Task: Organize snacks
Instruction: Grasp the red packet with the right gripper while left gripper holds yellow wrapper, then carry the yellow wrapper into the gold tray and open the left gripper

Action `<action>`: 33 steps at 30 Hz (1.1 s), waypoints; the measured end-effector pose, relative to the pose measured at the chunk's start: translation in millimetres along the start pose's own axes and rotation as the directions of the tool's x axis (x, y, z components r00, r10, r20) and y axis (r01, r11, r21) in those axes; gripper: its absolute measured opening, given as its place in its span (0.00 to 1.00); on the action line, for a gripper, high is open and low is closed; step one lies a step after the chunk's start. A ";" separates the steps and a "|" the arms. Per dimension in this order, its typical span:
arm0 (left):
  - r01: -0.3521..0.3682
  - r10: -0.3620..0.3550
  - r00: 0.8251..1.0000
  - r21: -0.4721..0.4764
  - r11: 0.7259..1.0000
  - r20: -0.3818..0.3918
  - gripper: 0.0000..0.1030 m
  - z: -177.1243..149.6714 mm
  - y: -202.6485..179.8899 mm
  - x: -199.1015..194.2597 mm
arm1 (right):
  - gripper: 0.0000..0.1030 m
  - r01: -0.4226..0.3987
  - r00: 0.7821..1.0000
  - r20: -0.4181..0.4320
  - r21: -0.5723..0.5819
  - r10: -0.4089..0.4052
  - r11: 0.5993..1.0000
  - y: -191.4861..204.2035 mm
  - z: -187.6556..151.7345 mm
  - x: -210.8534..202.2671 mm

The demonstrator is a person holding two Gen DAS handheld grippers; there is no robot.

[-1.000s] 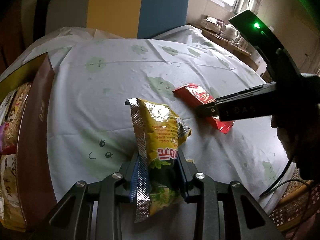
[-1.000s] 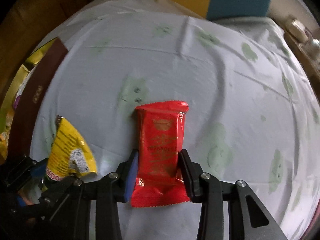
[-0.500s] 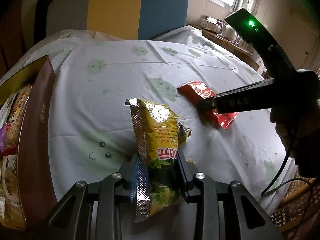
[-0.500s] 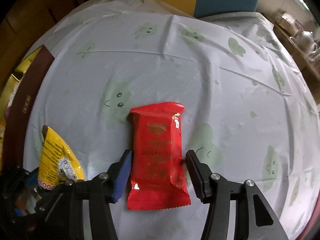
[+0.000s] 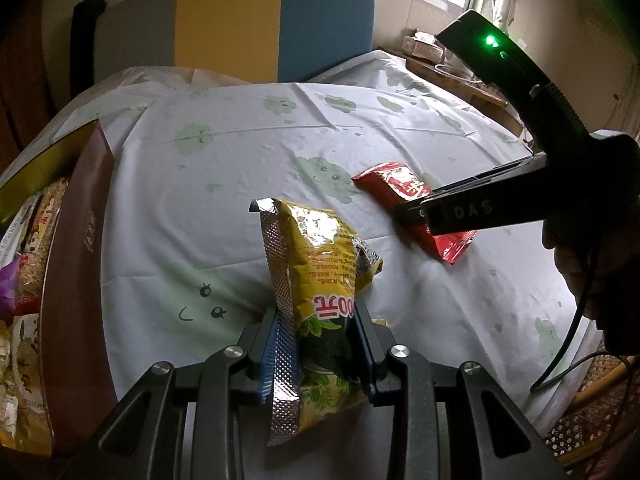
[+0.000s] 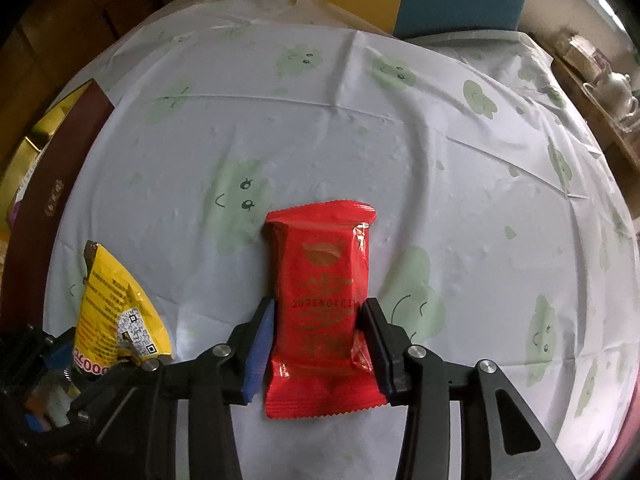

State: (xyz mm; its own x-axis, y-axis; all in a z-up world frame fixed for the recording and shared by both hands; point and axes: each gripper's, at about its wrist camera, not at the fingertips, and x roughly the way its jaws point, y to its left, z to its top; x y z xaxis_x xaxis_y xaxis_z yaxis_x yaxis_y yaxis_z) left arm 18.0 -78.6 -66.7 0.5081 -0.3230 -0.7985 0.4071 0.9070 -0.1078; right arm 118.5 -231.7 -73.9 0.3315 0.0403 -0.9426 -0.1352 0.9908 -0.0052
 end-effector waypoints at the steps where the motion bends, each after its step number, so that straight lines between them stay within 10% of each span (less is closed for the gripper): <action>1: -0.003 0.003 1.000 0.000 1.000 -0.001 0.32 0.3 -0.8 -0.2 | 0.43 0.004 1.000 0.002 -0.006 -0.004 1.000 1.9 -0.6 1.4; 33: -0.005 0.014 0.993 -0.083 0.997 0.114 0.27 21.8 39.5 -98.0 | 0.43 0.087 0.995 0.056 -0.116 -0.081 0.989 32.7 -23.7 2.8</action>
State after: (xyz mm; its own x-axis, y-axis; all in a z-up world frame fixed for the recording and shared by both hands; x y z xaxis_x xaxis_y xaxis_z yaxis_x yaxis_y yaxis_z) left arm 0.8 -17.0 20.2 0.5968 -0.3388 -0.7273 0.3402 0.9278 -0.1530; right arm 92.8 -202.2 -84.6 0.3935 -0.0333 -0.9187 -0.2132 0.9688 -0.1264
